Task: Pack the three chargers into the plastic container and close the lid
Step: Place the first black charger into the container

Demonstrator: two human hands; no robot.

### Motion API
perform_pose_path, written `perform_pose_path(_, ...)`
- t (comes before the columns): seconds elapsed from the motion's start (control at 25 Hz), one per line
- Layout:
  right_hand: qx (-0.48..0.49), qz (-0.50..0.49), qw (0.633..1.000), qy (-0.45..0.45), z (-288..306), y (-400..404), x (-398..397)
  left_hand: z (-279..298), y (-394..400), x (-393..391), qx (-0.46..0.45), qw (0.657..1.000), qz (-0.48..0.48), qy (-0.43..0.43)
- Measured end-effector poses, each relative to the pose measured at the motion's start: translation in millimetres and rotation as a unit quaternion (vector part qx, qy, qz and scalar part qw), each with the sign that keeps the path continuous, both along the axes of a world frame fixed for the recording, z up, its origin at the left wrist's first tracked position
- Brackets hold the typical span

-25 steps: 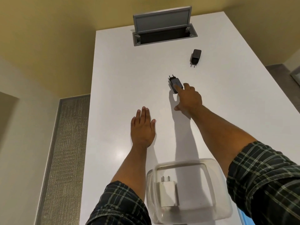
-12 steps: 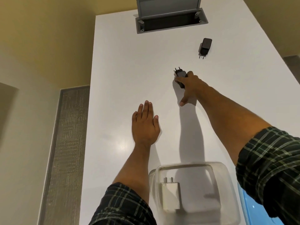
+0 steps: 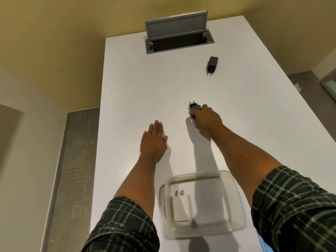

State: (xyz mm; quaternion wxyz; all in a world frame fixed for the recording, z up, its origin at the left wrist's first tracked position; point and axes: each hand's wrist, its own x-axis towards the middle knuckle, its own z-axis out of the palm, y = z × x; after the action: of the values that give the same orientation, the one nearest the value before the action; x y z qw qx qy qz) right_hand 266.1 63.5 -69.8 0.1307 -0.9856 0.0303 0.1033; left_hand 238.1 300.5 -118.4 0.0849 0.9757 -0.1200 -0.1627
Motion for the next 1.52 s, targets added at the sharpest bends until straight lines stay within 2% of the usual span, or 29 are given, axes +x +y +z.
perform_pose_path(0.08,0.028,-0.030,0.999,-0.035,6.7,1.1,-20.9,13.4,5.6,-2.5,0.010,0.999,-0.018,0.044)
perform_pose_path(0.2,0.047,-0.036,0.995,-0.074,24.6,-0.3,-51.6,36.6,13.4,-22.9,-0.006,0.995,0.012,0.096)
perform_pose_path(0.28,0.051,-0.016,0.993,-0.106,38.6,-0.6,-73.6,50.4,16.1,-44.3,-0.027,0.996,0.020,0.079)
perform_pose_path(0.4,0.105,-0.052,0.977,-0.177,55.5,3.4,-107.1,69.2,17.4,-78.4,-0.079,0.996,0.024,0.018)
perform_pose_path(0.48,0.132,-0.063,0.968,-0.205,66.2,7.8,-130.9,83.0,21.9,-103.0,-0.084,0.996,-0.004,-0.024)
perform_pose_path(0.64,0.127,0.053,0.970,-0.201,76.8,5.3,-181.1,101.2,34.1,-148.1,-0.050,0.992,-0.100,-0.057)
perform_pose_path(0.84,0.093,0.254,0.954,-0.130,68.6,-1.9,-217.0,102.9,34.5,-171.9,-0.012,0.983,-0.180,-0.024)
perform_pose_path(0.96,0.042,0.323,0.942,-0.086,54.2,-1.8,-229.4,100.9,31.7,-177.2,0.008,0.977,-0.214,-0.002)
perform_pose_path(1.04,0.004,0.310,0.949,-0.049,39.9,3.4,-238.4,100.4,27.4,-176.2,0.021,0.978,-0.209,0.020)
perform_pose_path(1.2,-0.037,0.208,0.977,0.019,16.6,20.4,-251.3,96.6,21.8,-175.0,0.026,0.981,-0.177,0.073)
perform_pose_path(1.44,-0.011,0.147,0.979,0.139,13.2,45.5,-249.2,96.8,15.9,-174.1,0.031,0.982,-0.168,0.078)
perform_pose_path(1.52,-0.019,0.140,0.979,0.148,12.7,50.8,-247.3,97.8,14.5,-173.9,0.034,0.983,-0.166,0.075)
